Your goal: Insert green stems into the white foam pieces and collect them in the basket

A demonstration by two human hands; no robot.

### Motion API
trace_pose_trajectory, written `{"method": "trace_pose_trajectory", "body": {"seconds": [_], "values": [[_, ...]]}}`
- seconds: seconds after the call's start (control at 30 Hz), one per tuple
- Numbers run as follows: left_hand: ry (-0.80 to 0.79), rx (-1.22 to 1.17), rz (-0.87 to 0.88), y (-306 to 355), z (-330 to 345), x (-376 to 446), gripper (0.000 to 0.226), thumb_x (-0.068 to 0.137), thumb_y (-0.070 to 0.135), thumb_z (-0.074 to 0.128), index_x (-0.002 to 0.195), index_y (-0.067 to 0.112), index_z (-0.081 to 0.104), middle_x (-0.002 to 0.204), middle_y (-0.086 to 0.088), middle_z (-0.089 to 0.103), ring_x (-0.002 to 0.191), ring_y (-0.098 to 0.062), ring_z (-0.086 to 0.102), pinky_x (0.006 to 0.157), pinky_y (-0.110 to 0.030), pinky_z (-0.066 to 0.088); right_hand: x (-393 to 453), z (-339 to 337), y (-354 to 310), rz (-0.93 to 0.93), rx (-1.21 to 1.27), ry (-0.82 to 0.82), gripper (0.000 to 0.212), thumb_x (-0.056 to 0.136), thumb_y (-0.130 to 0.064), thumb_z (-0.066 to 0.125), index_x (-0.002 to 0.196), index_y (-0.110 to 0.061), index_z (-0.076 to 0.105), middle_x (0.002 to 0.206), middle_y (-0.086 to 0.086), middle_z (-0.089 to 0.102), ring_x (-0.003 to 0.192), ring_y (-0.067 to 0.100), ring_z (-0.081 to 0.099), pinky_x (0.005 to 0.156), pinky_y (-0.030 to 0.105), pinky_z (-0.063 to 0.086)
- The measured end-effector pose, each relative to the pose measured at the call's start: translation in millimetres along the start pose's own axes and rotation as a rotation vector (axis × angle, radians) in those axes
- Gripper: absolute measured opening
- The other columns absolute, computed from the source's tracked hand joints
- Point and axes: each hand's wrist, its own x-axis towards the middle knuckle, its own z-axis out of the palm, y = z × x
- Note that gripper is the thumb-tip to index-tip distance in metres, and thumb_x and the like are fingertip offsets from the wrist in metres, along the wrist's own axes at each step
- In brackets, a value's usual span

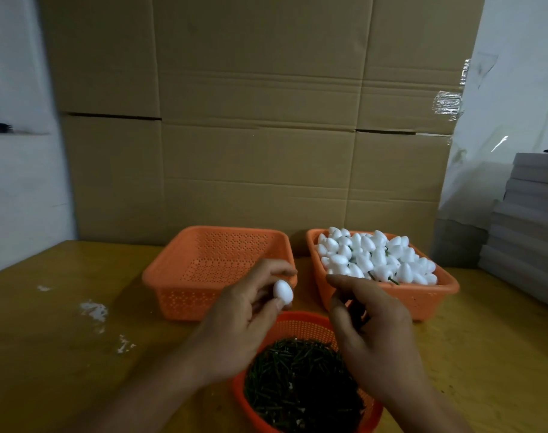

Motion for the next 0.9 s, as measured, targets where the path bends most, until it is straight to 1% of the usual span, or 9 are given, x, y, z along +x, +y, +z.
{"method": "trace_pose_trajectory", "body": {"seconds": [0.1, 0.2, 0.3, 0.4, 0.43, 0.53, 0.63, 0.73, 0.9], "values": [[-0.019, 0.026, 0.030, 4, 8, -12, 0.024, 0.100, 0.025, 0.056, 0.117, 0.041, 0.060, 0.104, 0.010, 0.066, 0.102, -0.017, 0.065, 0.085, -0.043, 0.054, 2, -3, -2, 0.065, -0.092, -0.210, 0.019, 0.085, -0.020, 0.074, 0.101, -0.030, 0.077, 0.076, -0.015, 0.071, 0.064, 0.006, 0.064, 0.063, 0.034, 0.054], [-0.031, 0.035, 0.048, 10, 13, -18, 0.024, 0.096, 0.039, 0.056, 0.119, 0.038, 0.063, 0.102, 0.021, 0.067, 0.100, -0.007, 0.065, 0.082, -0.025, 0.052, 2, -5, -7, 0.109, -0.263, -0.559, 0.013, 0.086, -0.038, 0.067, 0.098, -0.039, 0.073, 0.081, -0.011, 0.073, 0.072, 0.007, 0.066, 0.069, 0.036, 0.055], [-0.065, 0.051, 0.028, 13, 16, -21, 0.038, 0.091, 0.045, 0.061, 0.128, 0.041, 0.059, 0.115, 0.026, 0.066, 0.109, 0.002, 0.062, 0.087, -0.018, 0.049, -3, -2, -8, 0.082, -0.439, -0.763, 0.029, 0.087, -0.053, 0.052, 0.097, -0.028, 0.064, 0.087, -0.003, 0.070, 0.080, 0.016, 0.066, 0.073, 0.039, 0.054], [-0.081, 0.104, 0.017, 15, 19, -23, 0.046, 0.088, 0.043, 0.063, 0.132, 0.048, 0.050, 0.122, 0.027, 0.063, 0.115, 0.007, 0.058, 0.093, -0.022, 0.049, -11, 4, -10, 0.032, -0.534, -0.851, 0.066, 0.072, -0.075, 0.034, 0.121, -0.035, 0.052, 0.110, -0.009, 0.067, 0.099, 0.011, 0.066, 0.085, 0.036, 0.054], [-0.077, 0.112, 0.021, 15, 20, -24, 0.044, 0.089, 0.041, 0.063, 0.131, 0.048, 0.051, 0.122, 0.027, 0.063, 0.115, 0.007, 0.058, 0.094, -0.024, 0.049, -13, 6, -11, 0.015, -0.550, -0.891, 0.072, 0.068, -0.078, 0.035, 0.128, -0.039, 0.045, 0.116, -0.012, 0.065, 0.105, 0.009, 0.064, 0.088, 0.035, 0.053], [-0.074, 0.095, 0.030, 19, 22, -24, 0.034, 0.090, 0.040, 0.064, 0.123, 0.040, 0.057, 0.112, 0.022, 0.066, 0.109, 0.000, 0.061, 0.089, -0.026, 0.051, -13, 6, -13, 0.005, -0.542, -0.955, 0.064, 0.072, -0.069, 0.055, 0.129, -0.043, 0.041, 0.117, -0.015, 0.063, 0.104, 0.007, 0.063, 0.087, 0.032, 0.053], [-0.061, 0.114, 0.069, 21, 23, -24, 0.023, 0.089, 0.041, 0.067, 0.111, 0.033, 0.063, 0.104, 0.018, 0.065, 0.103, -0.006, 0.062, 0.082, -0.021, 0.048, -11, 3, -17, -0.010, -0.541, -0.963, 0.047, 0.082, -0.057, 0.058, 0.124, -0.038, 0.046, 0.114, -0.013, 0.062, 0.102, 0.010, 0.062, 0.083, 0.032, 0.053], [-0.039, 0.131, 0.074, 21, 23, -24, 0.018, 0.089, 0.045, 0.067, 0.103, 0.034, 0.064, 0.098, 0.019, 0.061, 0.098, -0.008, 0.061, 0.076, -0.020, 0.048, -12, 3, -21, -0.014, -0.542, -0.943, 0.037, 0.088, -0.049, 0.056, 0.122, -0.037, 0.046, 0.111, -0.012, 0.061, 0.099, 0.011, 0.061, 0.079, 0.031, 0.051], [-0.046, 0.015, 0.004, 18, 23, -26, 0.029, 0.090, 0.046, 0.064, 0.117, 0.043, 0.055, 0.100, 0.014, 0.065, 0.097, -0.011, 0.065, 0.081, -0.034, 0.054, -10, 2, -22, 0.039, -0.511, -0.927, 0.036, 0.084, -0.040, 0.059, 0.119, -0.036, 0.050, 0.109, -0.010, 0.063, 0.097, 0.013, 0.061, 0.076, 0.029, 0.049]]}}
